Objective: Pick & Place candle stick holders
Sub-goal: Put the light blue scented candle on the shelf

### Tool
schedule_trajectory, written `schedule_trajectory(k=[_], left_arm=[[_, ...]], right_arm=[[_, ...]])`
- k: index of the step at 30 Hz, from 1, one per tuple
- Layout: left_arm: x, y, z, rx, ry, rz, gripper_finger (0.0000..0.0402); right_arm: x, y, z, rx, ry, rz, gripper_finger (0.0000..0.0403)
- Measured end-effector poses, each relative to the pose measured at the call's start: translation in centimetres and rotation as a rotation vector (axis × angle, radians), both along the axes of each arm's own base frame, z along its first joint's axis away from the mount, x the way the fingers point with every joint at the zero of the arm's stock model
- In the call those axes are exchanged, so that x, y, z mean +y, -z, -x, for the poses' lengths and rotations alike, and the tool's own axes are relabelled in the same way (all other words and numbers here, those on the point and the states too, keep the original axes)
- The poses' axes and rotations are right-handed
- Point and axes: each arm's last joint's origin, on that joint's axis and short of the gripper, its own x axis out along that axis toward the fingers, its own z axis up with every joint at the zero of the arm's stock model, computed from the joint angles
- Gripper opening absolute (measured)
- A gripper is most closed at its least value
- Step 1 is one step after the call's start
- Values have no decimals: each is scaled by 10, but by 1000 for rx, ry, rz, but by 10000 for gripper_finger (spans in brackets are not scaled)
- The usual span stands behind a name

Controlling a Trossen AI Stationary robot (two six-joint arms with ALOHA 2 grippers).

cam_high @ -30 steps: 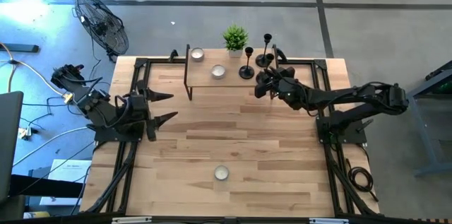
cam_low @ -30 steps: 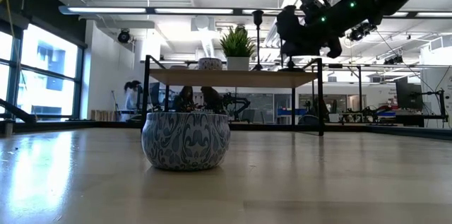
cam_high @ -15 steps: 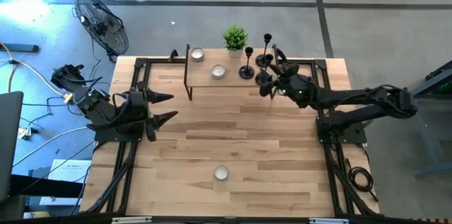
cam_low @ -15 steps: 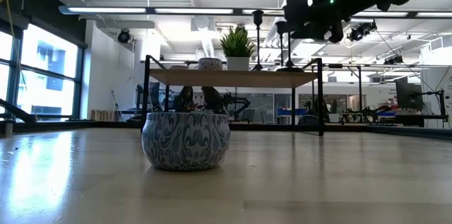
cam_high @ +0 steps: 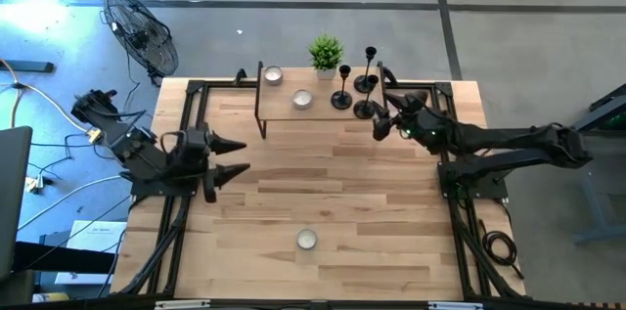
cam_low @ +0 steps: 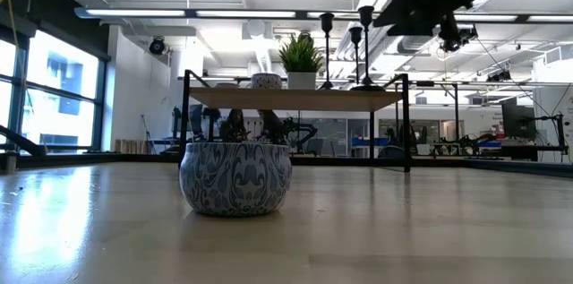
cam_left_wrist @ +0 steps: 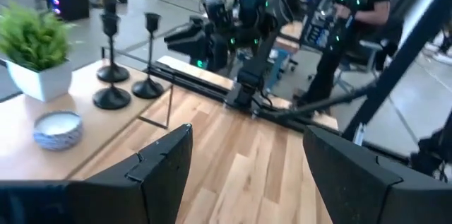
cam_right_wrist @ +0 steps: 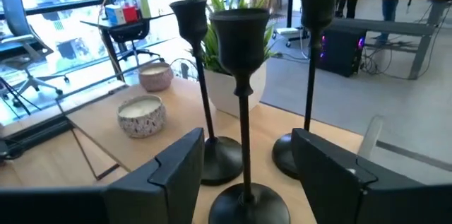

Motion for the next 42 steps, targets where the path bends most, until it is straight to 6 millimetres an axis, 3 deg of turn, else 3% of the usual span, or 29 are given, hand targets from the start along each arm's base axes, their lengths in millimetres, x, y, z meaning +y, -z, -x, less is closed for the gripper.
schedule_trajectory(k=[9,13,19,23,31,36,42], left_arm=[[-15,12,-19,69,24,-48,266],[-21,14,-24,85,116,-30,266],[-33,7,-38,-25,154,49,267],[-37,9,-44,-51,118,142,289],[-51,31,-67,-25,-29,230,390],[-67,48,-87,3,-10,245,382],[-87,74,-111,27,3,386,377]], right_arm=[[26,-16,21,-49,-97,9,207],[36,-21,31,-46,-155,36,207],[39,-33,46,-45,-189,125,206],[40,-36,59,-82,-263,96,206],[44,-30,86,-91,-418,-43,206],[49,-31,98,-103,-518,-38,206],[53,-33,102,-103,-586,-11,206]])
